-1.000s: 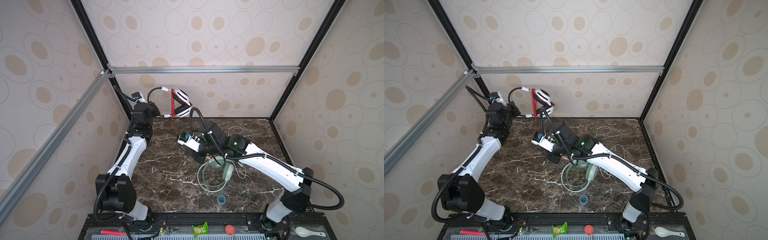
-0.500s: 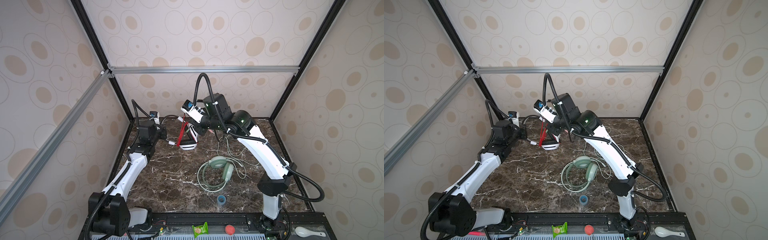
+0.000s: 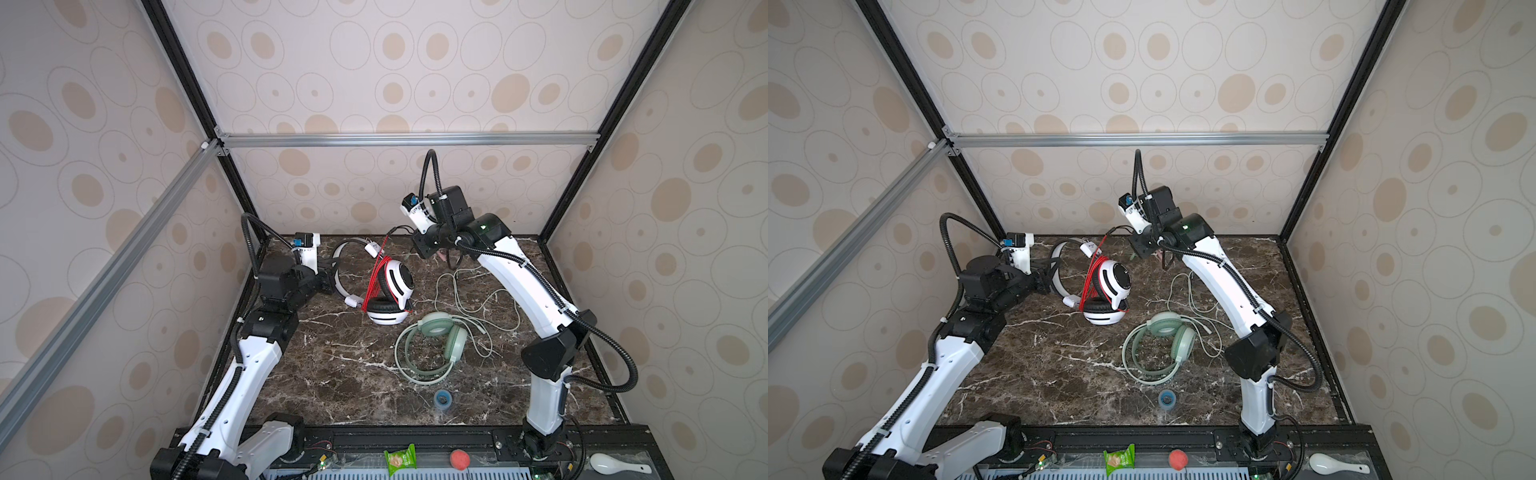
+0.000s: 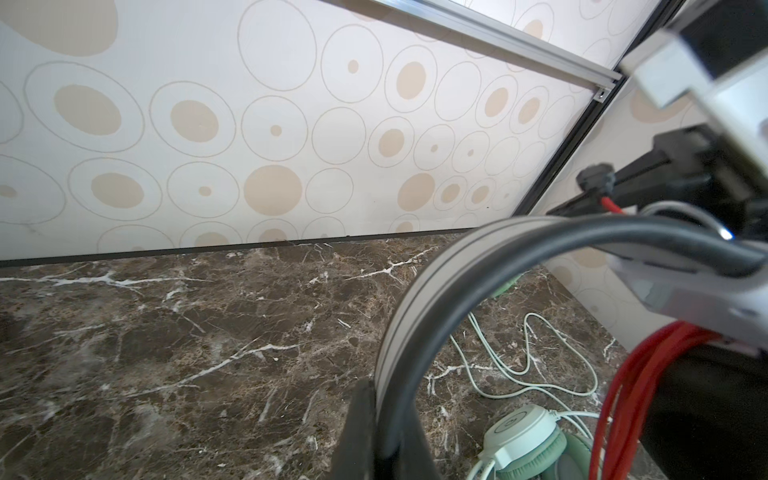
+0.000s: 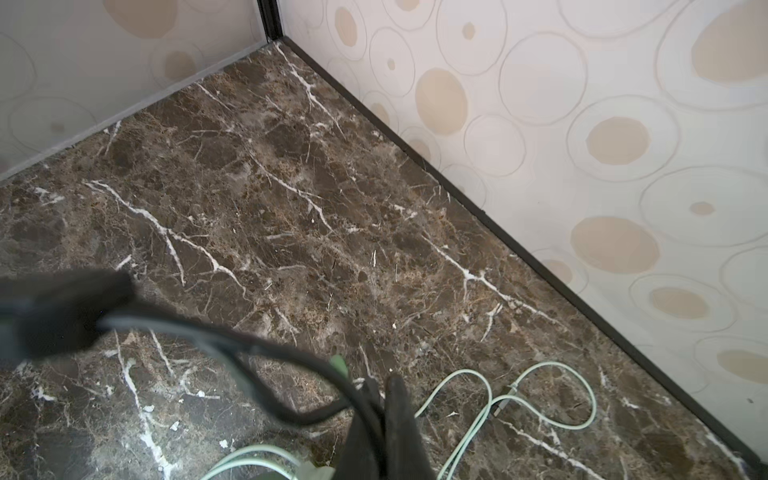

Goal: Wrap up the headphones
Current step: 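Lift the white headset with left gripper while right gripper moves beside it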

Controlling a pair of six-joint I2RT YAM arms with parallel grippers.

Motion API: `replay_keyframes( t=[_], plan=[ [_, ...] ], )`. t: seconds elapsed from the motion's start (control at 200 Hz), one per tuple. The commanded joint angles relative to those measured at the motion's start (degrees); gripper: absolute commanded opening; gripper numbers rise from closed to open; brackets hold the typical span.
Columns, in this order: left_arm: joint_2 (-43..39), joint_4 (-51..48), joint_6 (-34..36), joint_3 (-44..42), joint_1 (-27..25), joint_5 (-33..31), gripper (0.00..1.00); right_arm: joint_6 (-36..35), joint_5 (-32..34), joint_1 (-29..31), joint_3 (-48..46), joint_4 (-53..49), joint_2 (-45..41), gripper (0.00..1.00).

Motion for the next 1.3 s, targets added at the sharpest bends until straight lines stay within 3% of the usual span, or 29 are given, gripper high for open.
replay_keyframes(
  t=[0.0, 0.275, 0.42, 0.625, 0.765, 0.975, 1.295],
  plan=[
    [-0.95, 4.47, -5.02, 4.91, 0.03, 2.82, 0.0, 2.88, -1.48, -1.62, -6.07, 7.05, -4.05, 0.0],
    [0.11, 12.17, -14.84, 9.72, 0.49, 7.13, 0.0, 10.21, -12.35, -3.45, -25.72, 25.67, -10.71, 0.0],
    [0.87, 15.26, -20.01, 12.38, 0.44, 7.32, 0.0, 13.98, -20.25, -3.43, -37.04, 44.26, -16.27, 0.05],
    [3.44, 17.75, -26.32, 18.64, 0.48, 7.42, 0.0, 23.19, -30.91, -3.24, -42.08, 60.24, -16.87, 0.1],
    [6.34, 19.82, -31.19, 24.08, 0.4, 6.48, 0.0, 31.16, -31.54, -3.22, -46.46, 72.75, -16.79, 0.12],
    [7.8, 20.44, -37.27, 27.48, -0.07, -0.08, 0.0, 37.17, -31.09, -3.06, -45.85, 81.97, -15.06, 0.15],
    [9.07, 19.36, -39.3, 30.54, -0.83, -6.5, 0.0, 34.03, -30.32, -0.54, -40.16, 78.58, -11.83, 0.11]
  ],
)
